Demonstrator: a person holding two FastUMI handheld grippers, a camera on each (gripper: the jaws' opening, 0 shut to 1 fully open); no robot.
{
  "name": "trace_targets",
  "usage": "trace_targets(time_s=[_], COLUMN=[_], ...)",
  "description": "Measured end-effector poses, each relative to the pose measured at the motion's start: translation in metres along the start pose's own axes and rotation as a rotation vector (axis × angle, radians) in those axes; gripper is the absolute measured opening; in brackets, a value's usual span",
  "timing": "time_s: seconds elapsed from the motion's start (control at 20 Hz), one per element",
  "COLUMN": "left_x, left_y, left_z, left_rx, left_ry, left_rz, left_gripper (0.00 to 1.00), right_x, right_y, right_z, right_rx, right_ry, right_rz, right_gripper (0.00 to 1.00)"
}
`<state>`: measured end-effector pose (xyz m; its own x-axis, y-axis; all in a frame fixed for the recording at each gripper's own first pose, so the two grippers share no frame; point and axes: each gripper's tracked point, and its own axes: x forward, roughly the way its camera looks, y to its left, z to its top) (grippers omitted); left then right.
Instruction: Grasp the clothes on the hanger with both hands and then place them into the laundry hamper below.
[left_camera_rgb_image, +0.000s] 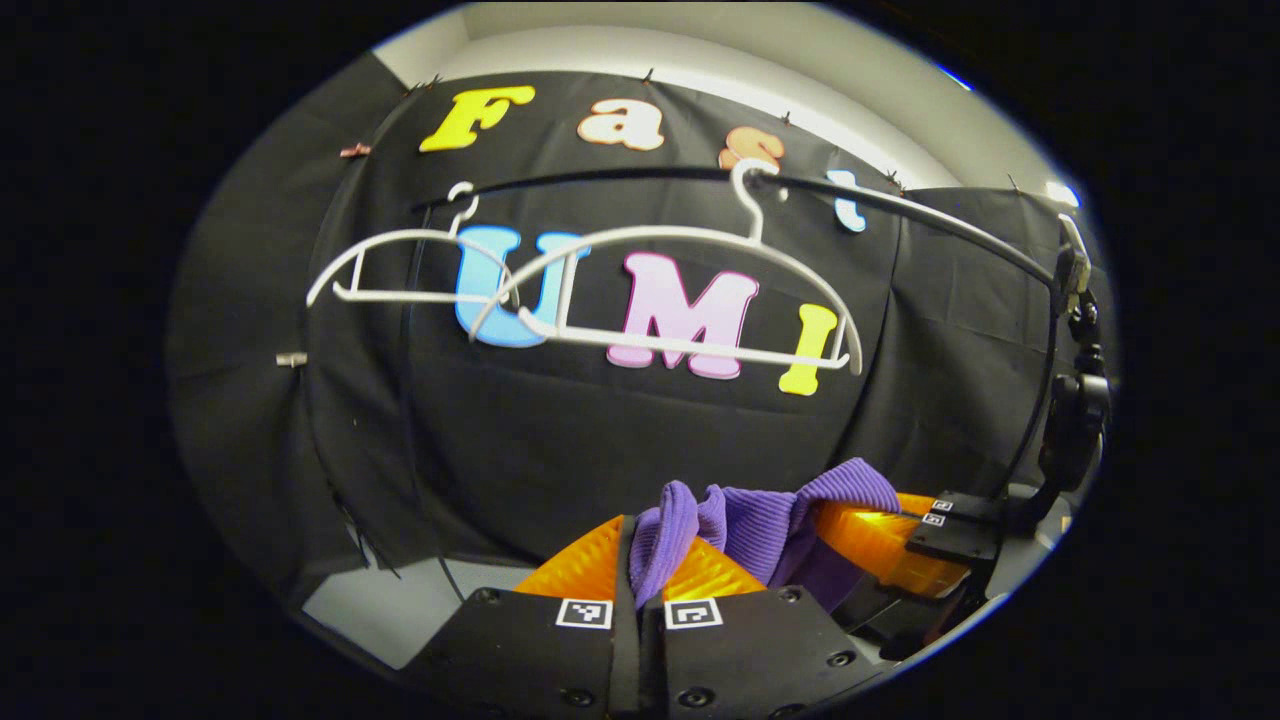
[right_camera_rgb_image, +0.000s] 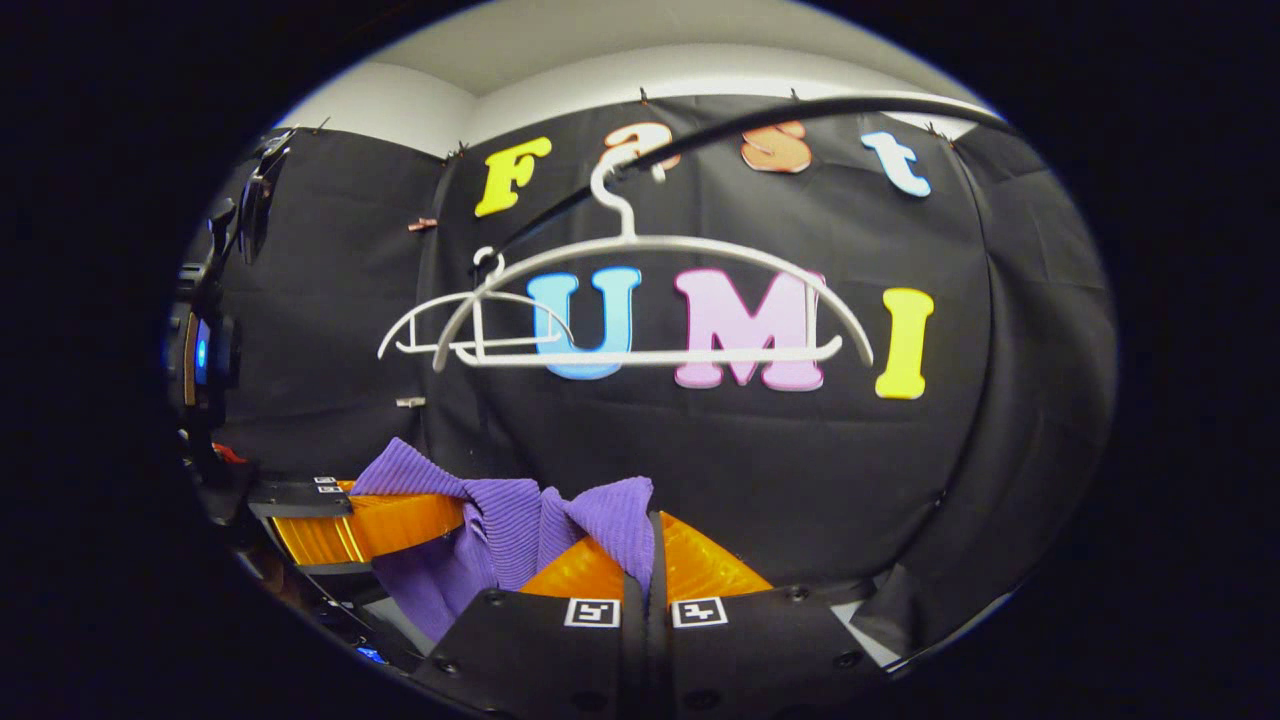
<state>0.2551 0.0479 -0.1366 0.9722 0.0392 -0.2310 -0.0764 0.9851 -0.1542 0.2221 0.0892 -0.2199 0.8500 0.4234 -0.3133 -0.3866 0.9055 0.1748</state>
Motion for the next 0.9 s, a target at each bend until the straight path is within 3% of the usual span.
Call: trace_targets(time_s=[0.3,0.5,0.9], left_x=[0.041,0.049,0.047], left_y=[0.026,0.028,0.026], left_z=[-0.156,-0.238,-0.293], left_rx=[-0.008,-0.084,-0.088], left_ry=[0.312,0.503,0.757], left_rz=[0.063,0.109,0.191], left_gripper=[0.05,0.05,0.05], right_x=[0.019,0.005,-0.007], right_y=[-0.013,-0.032,-0.044], right_z=[-0.164,-0.249,-0.341], right_rx=[0.06,0.042,0.07], right_ry=[0.367,0.549,0.793], right_rz=[0.004,-0.016,-0.03], right_gripper=[0.05,0.05,0.05])
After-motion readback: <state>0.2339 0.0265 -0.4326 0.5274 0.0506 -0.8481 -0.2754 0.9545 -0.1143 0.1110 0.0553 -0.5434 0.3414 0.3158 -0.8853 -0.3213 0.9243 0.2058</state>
